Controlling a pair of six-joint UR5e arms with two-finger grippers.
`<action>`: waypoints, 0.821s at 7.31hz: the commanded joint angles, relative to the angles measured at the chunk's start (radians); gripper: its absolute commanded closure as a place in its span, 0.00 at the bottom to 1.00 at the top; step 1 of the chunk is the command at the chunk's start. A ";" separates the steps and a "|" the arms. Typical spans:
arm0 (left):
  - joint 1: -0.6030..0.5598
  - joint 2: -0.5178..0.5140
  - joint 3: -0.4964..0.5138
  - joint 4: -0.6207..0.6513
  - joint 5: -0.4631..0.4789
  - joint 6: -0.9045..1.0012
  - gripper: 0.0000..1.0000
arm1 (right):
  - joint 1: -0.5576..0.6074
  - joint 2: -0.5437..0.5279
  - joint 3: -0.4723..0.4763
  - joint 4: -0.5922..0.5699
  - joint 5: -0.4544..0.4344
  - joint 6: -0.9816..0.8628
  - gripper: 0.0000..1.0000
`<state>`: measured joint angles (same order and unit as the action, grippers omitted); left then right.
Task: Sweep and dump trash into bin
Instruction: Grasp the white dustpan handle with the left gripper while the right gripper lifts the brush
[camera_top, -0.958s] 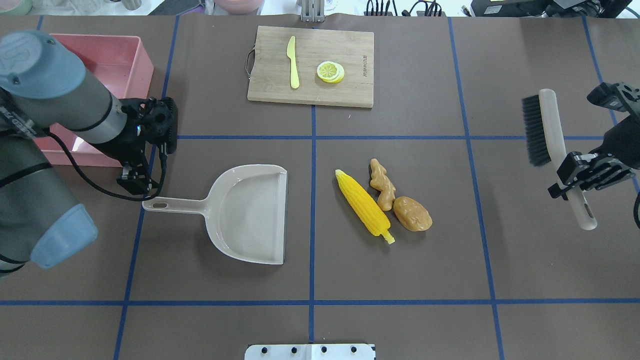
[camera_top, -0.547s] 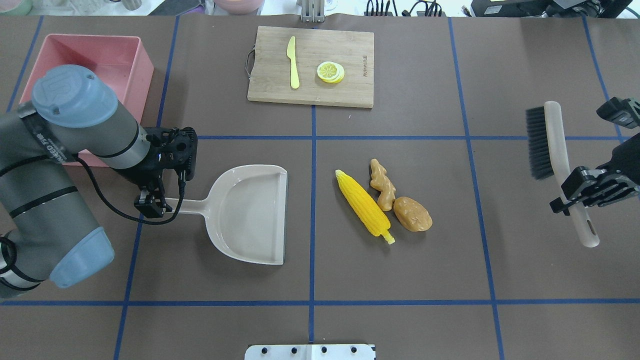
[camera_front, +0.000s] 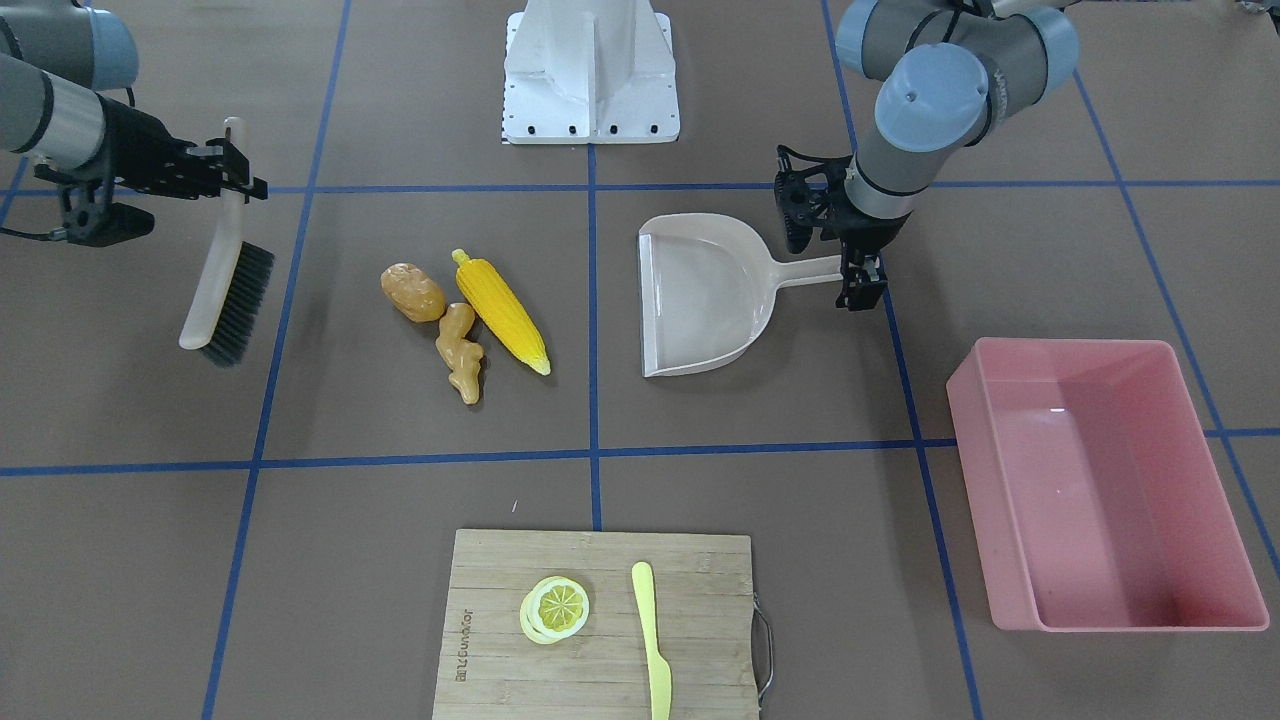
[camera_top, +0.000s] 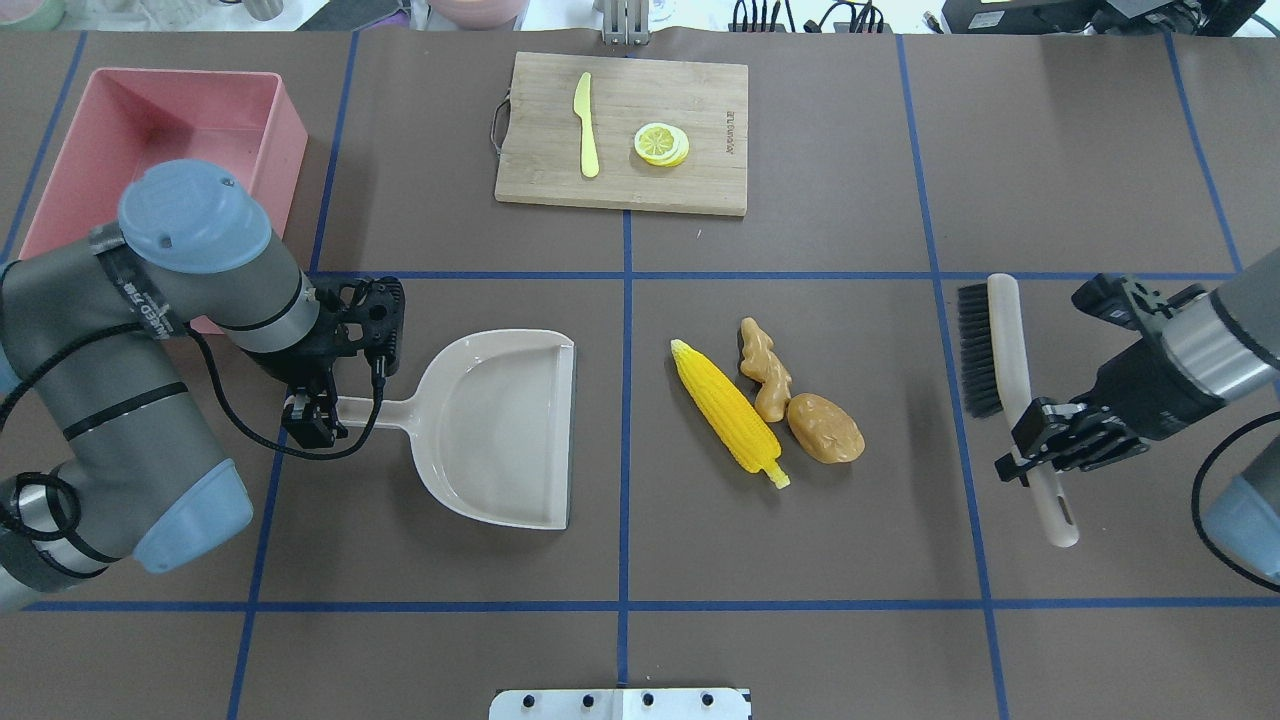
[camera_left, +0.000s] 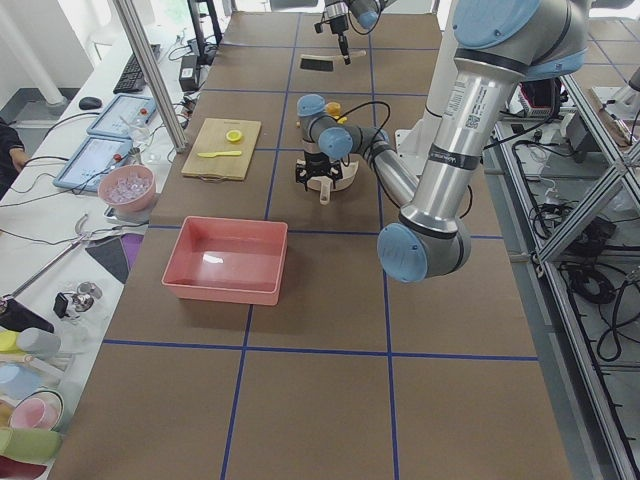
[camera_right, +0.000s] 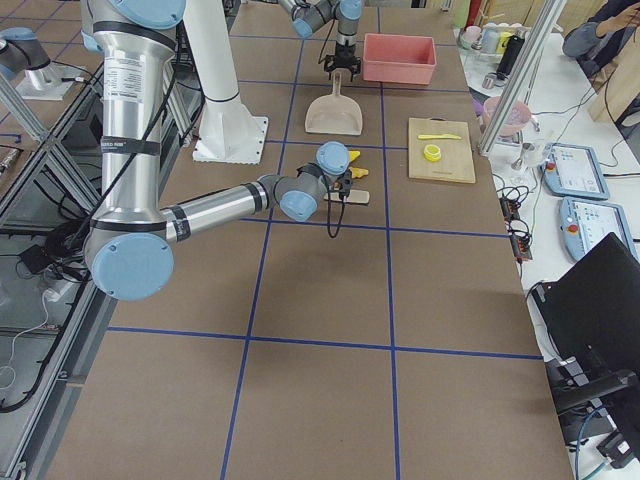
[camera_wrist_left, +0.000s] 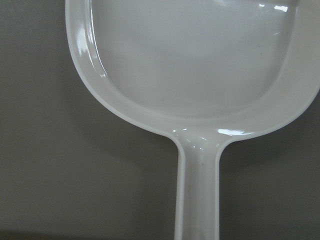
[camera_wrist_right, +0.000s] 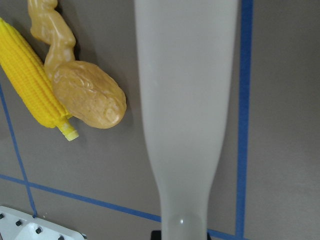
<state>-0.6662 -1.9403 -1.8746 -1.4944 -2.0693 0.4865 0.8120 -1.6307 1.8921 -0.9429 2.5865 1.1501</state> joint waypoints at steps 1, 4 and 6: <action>0.045 -0.005 0.020 -0.023 0.000 -0.002 0.01 | -0.112 0.034 -0.037 0.101 -0.077 0.109 1.00; 0.051 -0.003 0.074 -0.110 0.000 -0.002 0.01 | -0.126 0.032 -0.036 0.102 -0.042 0.111 1.00; 0.053 -0.005 0.100 -0.130 0.003 0.003 0.04 | -0.177 0.041 -0.048 0.101 -0.049 0.120 1.00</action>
<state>-0.6151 -1.9435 -1.7966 -1.6045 -2.0687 0.4871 0.6724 -1.5963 1.8520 -0.8411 2.5415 1.2624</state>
